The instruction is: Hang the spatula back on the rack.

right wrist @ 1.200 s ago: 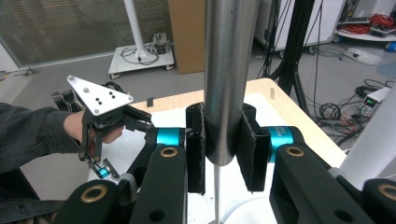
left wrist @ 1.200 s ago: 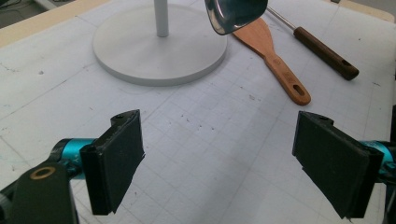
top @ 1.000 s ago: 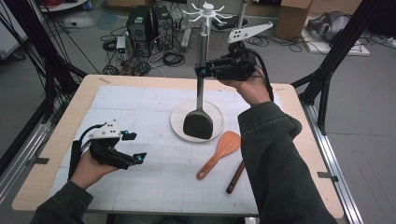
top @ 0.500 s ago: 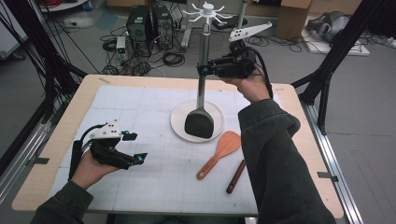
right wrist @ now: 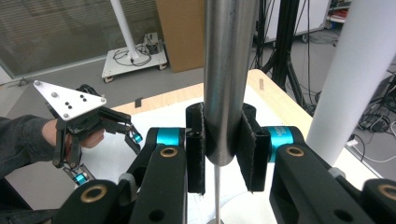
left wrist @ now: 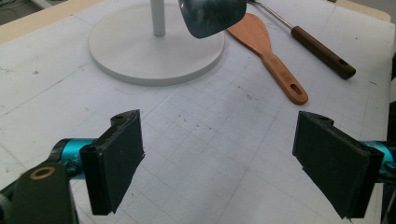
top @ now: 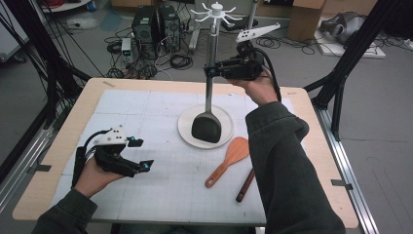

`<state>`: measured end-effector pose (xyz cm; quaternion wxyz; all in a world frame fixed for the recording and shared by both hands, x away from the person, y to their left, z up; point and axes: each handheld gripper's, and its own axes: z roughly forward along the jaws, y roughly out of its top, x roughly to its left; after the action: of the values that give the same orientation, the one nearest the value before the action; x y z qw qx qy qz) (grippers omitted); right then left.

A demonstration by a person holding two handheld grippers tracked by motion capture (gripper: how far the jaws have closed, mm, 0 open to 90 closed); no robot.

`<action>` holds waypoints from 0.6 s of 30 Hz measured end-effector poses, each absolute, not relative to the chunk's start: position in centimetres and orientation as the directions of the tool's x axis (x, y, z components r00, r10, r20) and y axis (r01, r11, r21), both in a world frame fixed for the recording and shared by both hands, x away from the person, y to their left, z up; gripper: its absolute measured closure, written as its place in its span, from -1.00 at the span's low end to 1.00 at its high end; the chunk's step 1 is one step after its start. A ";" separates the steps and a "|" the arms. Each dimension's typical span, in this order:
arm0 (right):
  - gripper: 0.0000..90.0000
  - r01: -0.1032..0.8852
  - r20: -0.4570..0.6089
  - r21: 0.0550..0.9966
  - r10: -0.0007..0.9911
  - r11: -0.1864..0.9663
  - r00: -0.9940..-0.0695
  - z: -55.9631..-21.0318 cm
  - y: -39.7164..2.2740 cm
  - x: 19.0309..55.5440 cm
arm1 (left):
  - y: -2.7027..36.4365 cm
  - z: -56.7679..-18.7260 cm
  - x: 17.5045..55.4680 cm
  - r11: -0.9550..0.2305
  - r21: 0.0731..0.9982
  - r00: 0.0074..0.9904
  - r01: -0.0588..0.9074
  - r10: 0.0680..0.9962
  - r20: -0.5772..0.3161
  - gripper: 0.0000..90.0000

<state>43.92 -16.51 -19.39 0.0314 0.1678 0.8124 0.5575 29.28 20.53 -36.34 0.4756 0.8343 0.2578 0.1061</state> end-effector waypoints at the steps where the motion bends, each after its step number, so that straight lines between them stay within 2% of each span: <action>1: 0.68 0.241 0.138 0.916 0.311 0.322 -0.940 -19.4 -16.4 43.9 | 20.5 -36.3 29.3 -0.416 0.847 0.844 0.331 0.532 -0.069 -0.63; 12: 0.66 0.229 0.105 0.913 0.350 0.338 -0.931 -19.5 -16.4 43.6 | 20.5 -36.3 29.2 -0.415 0.847 0.843 0.331 0.534 -0.067 -0.63; 18: 0.59 0.224 0.103 0.926 0.371 0.302 -0.923 -19.1 -17.0 43.3 | 20.6 -36.3 29.2 -0.416 0.848 0.841 0.329 0.537 -0.064 -0.63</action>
<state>43.31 -17.04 -19.09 0.0652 0.1850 0.8043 0.5610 29.23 20.56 -36.32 0.4740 0.8342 0.2595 0.1094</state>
